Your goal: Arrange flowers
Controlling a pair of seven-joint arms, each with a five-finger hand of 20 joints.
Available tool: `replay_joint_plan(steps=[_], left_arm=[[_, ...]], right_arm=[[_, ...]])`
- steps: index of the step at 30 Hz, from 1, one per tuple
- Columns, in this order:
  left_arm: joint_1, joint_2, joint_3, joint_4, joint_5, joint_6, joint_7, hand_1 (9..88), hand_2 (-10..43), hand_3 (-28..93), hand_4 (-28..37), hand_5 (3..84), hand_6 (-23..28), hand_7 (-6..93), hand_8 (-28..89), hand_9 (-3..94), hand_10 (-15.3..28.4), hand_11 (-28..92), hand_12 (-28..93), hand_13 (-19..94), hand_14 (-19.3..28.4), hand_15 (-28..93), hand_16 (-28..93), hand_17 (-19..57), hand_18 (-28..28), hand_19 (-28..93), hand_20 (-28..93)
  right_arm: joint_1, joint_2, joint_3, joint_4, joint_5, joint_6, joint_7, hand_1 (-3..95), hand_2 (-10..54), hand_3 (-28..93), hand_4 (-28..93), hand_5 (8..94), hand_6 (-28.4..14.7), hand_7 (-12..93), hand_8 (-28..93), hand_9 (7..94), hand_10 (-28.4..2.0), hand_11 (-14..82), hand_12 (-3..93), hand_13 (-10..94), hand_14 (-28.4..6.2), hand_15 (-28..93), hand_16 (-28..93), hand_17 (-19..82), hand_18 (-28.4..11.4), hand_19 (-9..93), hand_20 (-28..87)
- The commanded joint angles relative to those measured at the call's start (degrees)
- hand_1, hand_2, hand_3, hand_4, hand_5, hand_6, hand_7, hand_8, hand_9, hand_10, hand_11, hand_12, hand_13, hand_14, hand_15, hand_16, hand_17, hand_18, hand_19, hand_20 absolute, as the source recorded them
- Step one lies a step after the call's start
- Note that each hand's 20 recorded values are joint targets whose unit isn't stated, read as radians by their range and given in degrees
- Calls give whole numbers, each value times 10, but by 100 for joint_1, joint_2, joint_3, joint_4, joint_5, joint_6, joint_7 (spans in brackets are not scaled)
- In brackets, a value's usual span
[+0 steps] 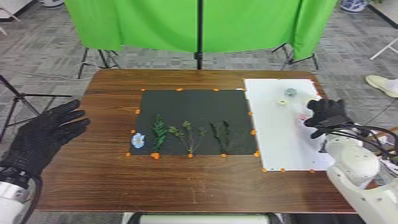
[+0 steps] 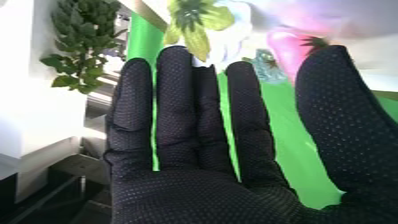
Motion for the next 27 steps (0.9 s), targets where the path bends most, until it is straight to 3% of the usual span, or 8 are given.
replay_joint_plan(steps=[1, 6, 11, 13, 18, 22, 24, 27], left_arm=[[37, -37, 21, 4, 31, 28, -48, 255, 1, 721, -255, 357, 35, 200, -114, 306, 124, 266, 147, 236, 156, 412, -28, -82, 220, 479, 79], [77, -58, 2, -12, 31, 39, -41, 256, 1, 721, -255, 356, 34, 202, -114, 306, 124, 266, 147, 236, 156, 412, -27, -83, 220, 479, 79], [84, -64, -5, -12, 31, 20, -30, 256, 1, 720, -255, 357, 35, 201, -114, 306, 124, 266, 147, 237, 155, 412, -28, -82, 220, 478, 79], [100, -17, 2, -7, 9, 55, -1, 256, 2, 719, -255, 357, 35, 201, -114, 306, 124, 266, 146, 237, 155, 412, -28, -83, 220, 478, 79], [102, -52, -8, -15, 19, 46, -13, 256, 3, 718, -254, 357, 36, 199, -113, 306, 124, 266, 146, 236, 155, 412, -27, -83, 220, 478, 79], [89, -60, -6, -11, 30, 34, -19, 256, 2, 719, -254, 357, 36, 199, -113, 306, 125, 265, 146, 236, 156, 411, -27, -83, 220, 478, 79], [82, -65, -6, -7, 32, 44, -22, 257, 3, 718, -254, 357, 36, 199, -113, 306, 124, 266, 146, 236, 156, 411, -27, -83, 220, 478, 79], [96, -74, -11, -13, 33, 47, -21, 257, 3, 717, -254, 357, 36, 199, -113, 306, 124, 266, 146, 237, 156, 411, -27, -83, 220, 478, 79]], right_arm=[[228, -104, -201, 46, -212, 5, -107, 276, -95, 893, -283, 415, -16, 352, -247, 417, -95, 409, 182, 414, -66, 617, 129, 201, -163, 741, 357], [263, -127, -251, 69, -260, -40, -156, 279, -95, 893, -283, 419, -14, 354, -249, 416, -94, 400, 181, 416, -65, 616, 129, 201, -163, 740, 359], [312, -152, -305, 67, -464, -561, -101, 292, -95, 890, -283, 456, -2, 355, -252, 463, -89, 399, 182, 463, -57, 613, 135, 205, -163, 749, 367], [344, -166, -315, 78, -501, -696, -50, 292, -95, 891, -283, 460, -1, 357, -252, 466, -89, 398, 183, 465, -58, 612, 139, 204, -164, 750, 370], [424, -141, -347, 88, -605, -890, 76, 286, -95, 892, -283, 462, -2, 355, -252, 451, -93, 390, 185, 450, -63, 609, 145, 197, -166, 747, 375], [456, -116, -339, 83, -514, -799, 119, 274, -95, 891, -283, 453, -5, 349, -250, 441, -93, 387, 187, 427, -69, 606, 144, 187, -167, 738, 376], [434, -99, -347, 116, -563, -500, -10, 269, -95, 887, -283, 449, -7, 346, -247, 426, -92, 380, 186, 418, -71, 602, 141, 184, -170, 735, 378], [436, -138, -352, 127, -622, -398, -125, 284, -95, 886, -283, 471, 5, 352, -247, 478, -85, 385, 186, 462, -61, 601, 140, 190, -168, 737, 382]])
